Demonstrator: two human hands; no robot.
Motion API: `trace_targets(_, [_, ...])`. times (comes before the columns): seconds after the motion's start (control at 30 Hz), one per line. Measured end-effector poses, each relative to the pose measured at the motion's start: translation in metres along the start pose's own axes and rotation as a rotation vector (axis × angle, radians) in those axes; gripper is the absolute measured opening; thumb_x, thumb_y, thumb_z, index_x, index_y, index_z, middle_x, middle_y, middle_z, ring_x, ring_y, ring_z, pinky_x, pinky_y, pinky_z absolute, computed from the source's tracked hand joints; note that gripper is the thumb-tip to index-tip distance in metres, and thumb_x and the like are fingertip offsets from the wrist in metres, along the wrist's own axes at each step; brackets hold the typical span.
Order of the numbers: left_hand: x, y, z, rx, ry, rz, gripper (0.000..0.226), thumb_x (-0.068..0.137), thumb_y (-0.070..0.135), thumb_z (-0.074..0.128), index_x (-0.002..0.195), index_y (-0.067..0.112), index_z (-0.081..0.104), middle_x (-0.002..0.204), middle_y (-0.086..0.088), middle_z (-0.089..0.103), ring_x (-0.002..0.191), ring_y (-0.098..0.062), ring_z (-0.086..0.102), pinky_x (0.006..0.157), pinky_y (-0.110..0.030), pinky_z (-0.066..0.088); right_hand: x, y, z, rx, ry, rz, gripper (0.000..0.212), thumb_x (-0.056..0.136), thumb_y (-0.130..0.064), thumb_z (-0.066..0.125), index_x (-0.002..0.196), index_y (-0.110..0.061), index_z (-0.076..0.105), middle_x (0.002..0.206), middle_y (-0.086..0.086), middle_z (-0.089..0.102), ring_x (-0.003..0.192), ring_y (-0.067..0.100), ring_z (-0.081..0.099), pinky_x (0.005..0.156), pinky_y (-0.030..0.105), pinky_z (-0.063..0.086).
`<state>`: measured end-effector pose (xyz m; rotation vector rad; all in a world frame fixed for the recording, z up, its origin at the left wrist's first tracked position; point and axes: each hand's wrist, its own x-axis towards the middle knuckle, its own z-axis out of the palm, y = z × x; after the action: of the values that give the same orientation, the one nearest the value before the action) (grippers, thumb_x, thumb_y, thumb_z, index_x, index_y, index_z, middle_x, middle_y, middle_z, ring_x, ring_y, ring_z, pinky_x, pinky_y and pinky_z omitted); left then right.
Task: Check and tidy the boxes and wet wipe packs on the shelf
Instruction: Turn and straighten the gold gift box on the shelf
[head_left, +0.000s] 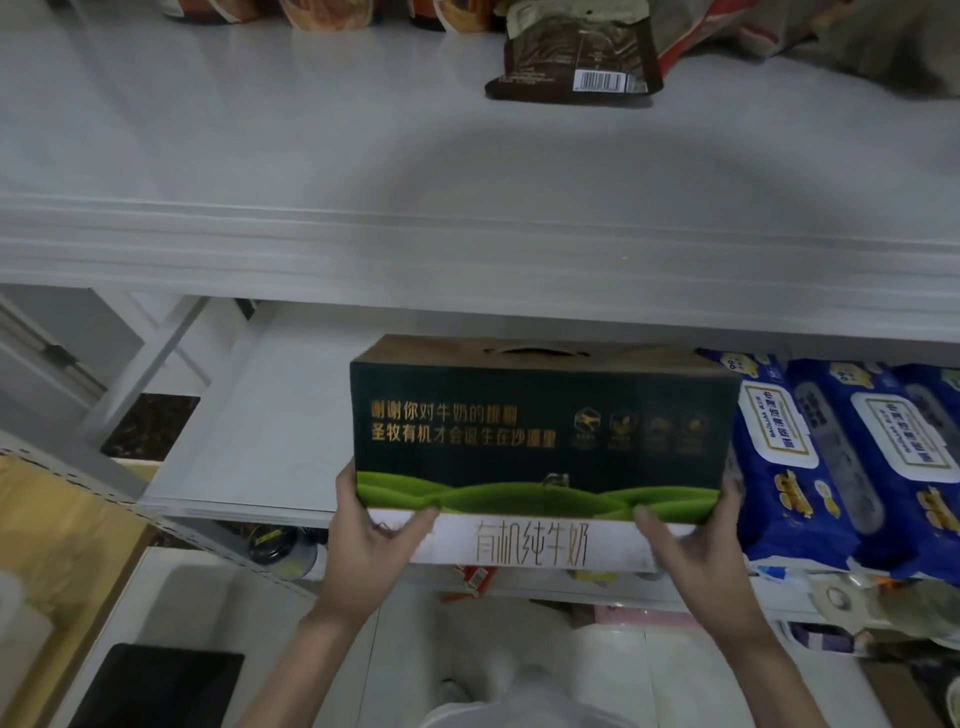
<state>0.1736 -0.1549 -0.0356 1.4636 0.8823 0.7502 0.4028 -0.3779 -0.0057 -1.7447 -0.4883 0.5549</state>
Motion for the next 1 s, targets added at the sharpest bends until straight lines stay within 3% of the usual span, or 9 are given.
trace_targets(0.07, [-0.005, -0.001, -0.01, 0.063, -0.137, -0.099, 0.097, 0.063, 0.0, 0.091, 0.138, 0.023, 0.034, 0.111, 0.011, 0.068, 0.109, -0.012, 0.068, 0.078, -0.029, 0.062, -0.003, 0.002, -0.006, -0.038, -0.091, 0.066, 0.093, 0.082, 0.01, 0.076, 0.127, -0.053, 0.025, 0.11, -0.027, 0.058, 0.101, -0.011, 0.065, 0.065, 0.012, 0.058])
trace_targets(0.17, [-0.01, -0.003, -0.015, 0.27, -0.11, -0.158, 0.103, 0.056, 0.002, 0.096, 0.133, 0.024, 0.033, 0.107, 0.012, 0.065, 0.098, -0.006, 0.066, 0.065, -0.013, 0.056, -0.005, 0.011, -0.006, -0.154, -0.042, 0.118, 0.094, 0.074, 0.006, 0.084, 0.129, -0.044, 0.026, 0.112, -0.025, 0.05, 0.116, 0.008, 0.053, 0.075, 0.017, 0.052])
trace_targets(0.3, [0.002, -0.017, -0.01, 0.3, -0.053, -0.142, 0.1, 0.056, 0.012, 0.098, 0.132, 0.029, 0.035, 0.118, 0.015, 0.062, 0.114, -0.01, 0.063, 0.091, -0.03, 0.058, 0.002, 0.03, -0.002, -0.14, -0.022, 0.088, 0.083, 0.075, -0.007, 0.086, 0.129, -0.048, 0.038, 0.125, -0.021, 0.058, 0.117, -0.005, 0.06, 0.079, 0.013, 0.058])
trace_targets(0.4, [0.024, -0.022, 0.005, 0.354, 0.026, -0.128, 0.108, 0.056, 0.013, 0.098, 0.139, 0.022, 0.029, 0.12, 0.012, 0.057, 0.116, -0.012, 0.055, 0.1, -0.035, 0.05, 0.019, 0.039, 0.007, -0.122, 0.004, 0.104, 0.092, 0.072, -0.031, 0.09, 0.148, -0.036, 0.038, 0.143, -0.01, 0.059, 0.136, 0.008, 0.056, 0.105, 0.041, 0.056])
trace_targets(0.47, [0.04, -0.023, 0.014, 0.342, 0.042, -0.127, 0.111, 0.057, 0.016, 0.097, 0.142, 0.021, 0.025, 0.126, 0.001, 0.059, 0.118, -0.014, 0.054, 0.103, -0.039, 0.048, 0.034, 0.041, 0.014, -0.042, 0.019, 0.164, 0.092, 0.077, -0.02, 0.088, 0.153, -0.018, 0.036, 0.144, -0.001, 0.058, 0.139, 0.024, 0.053, 0.11, 0.053, 0.05])
trace_targets(0.6, [0.061, -0.028, 0.018, 0.352, 0.059, -0.111, 0.107, 0.06, 0.016, 0.096, 0.139, 0.028, 0.024, 0.132, -0.005, 0.061, 0.122, -0.02, 0.058, 0.105, -0.044, 0.05, 0.054, 0.042, 0.022, -0.058, 0.028, 0.142, 0.092, 0.083, -0.006, 0.083, 0.156, -0.016, 0.028, 0.146, -0.002, 0.052, 0.133, 0.012, 0.046, 0.11, 0.036, 0.042])
trace_targets(0.73, [0.057, -0.03, 0.017, 0.409, 0.076, -0.092, 0.1, 0.063, 0.03, 0.095, 0.137, 0.031, 0.027, 0.134, -0.001, 0.06, 0.126, -0.026, 0.058, 0.1, -0.053, 0.054, 0.054, 0.049, 0.022, -0.15, 0.085, 0.151, 0.094, 0.081, -0.018, 0.087, 0.154, -0.02, 0.029, 0.152, 0.003, 0.05, 0.14, 0.02, 0.046, 0.11, 0.04, 0.042])
trace_targets(0.83, [0.039, -0.028, 0.016, 0.363, 0.146, -0.017, 0.094, 0.074, 0.032, 0.088, 0.147, 0.026, 0.029, 0.143, 0.005, 0.052, 0.135, -0.017, 0.049, 0.109, -0.043, 0.046, 0.038, 0.05, 0.027, -0.199, 0.211, 0.047, 0.088, 0.083, -0.027, 0.085, 0.154, -0.024, 0.033, 0.156, 0.001, 0.048, 0.144, 0.021, 0.045, 0.114, 0.047, 0.043])
trace_targets(1.0, [0.018, -0.017, 0.015, 0.247, 0.307, 0.069, 0.092, 0.075, 0.024, 0.087, 0.149, 0.019, 0.034, 0.144, 0.008, 0.05, 0.133, -0.013, 0.052, 0.11, -0.037, 0.044, 0.022, 0.047, 0.037, -0.172, 0.371, -0.103, 0.077, 0.088, -0.027, 0.08, 0.154, -0.023, 0.04, 0.151, 0.0, 0.054, 0.138, 0.016, 0.05, 0.111, 0.039, 0.043])
